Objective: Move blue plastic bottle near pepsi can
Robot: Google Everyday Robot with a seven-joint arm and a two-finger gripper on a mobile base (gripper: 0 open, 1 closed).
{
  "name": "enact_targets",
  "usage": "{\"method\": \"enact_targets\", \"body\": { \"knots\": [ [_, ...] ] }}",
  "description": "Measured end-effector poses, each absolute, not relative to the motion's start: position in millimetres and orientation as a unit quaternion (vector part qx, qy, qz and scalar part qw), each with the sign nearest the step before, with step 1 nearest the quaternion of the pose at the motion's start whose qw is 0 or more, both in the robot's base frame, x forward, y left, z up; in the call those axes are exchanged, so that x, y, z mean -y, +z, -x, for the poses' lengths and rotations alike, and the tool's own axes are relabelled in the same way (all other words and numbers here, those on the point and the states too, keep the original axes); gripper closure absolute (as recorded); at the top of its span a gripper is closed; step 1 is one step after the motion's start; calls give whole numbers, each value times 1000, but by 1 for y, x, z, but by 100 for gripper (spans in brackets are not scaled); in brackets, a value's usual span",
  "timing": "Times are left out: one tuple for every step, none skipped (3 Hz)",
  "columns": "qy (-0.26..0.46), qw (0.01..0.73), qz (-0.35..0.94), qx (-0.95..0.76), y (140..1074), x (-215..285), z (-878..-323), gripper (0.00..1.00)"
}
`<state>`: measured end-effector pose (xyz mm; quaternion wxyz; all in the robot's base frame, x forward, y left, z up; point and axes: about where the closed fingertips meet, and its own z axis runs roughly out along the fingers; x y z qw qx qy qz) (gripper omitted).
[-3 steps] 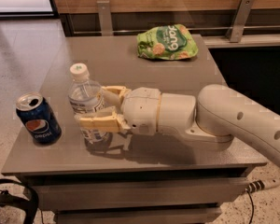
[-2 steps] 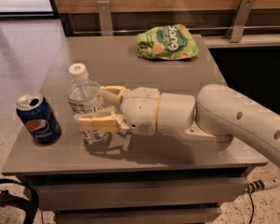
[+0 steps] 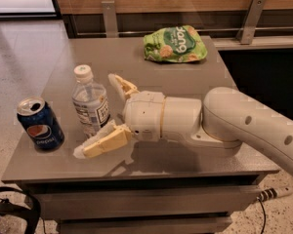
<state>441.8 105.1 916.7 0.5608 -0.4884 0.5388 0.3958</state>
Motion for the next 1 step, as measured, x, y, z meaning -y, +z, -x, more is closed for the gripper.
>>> {"method": "enact_targets", "body": {
  "knots": [
    [396,561,488,-539,917,-105,-442,0]
  ]
}}
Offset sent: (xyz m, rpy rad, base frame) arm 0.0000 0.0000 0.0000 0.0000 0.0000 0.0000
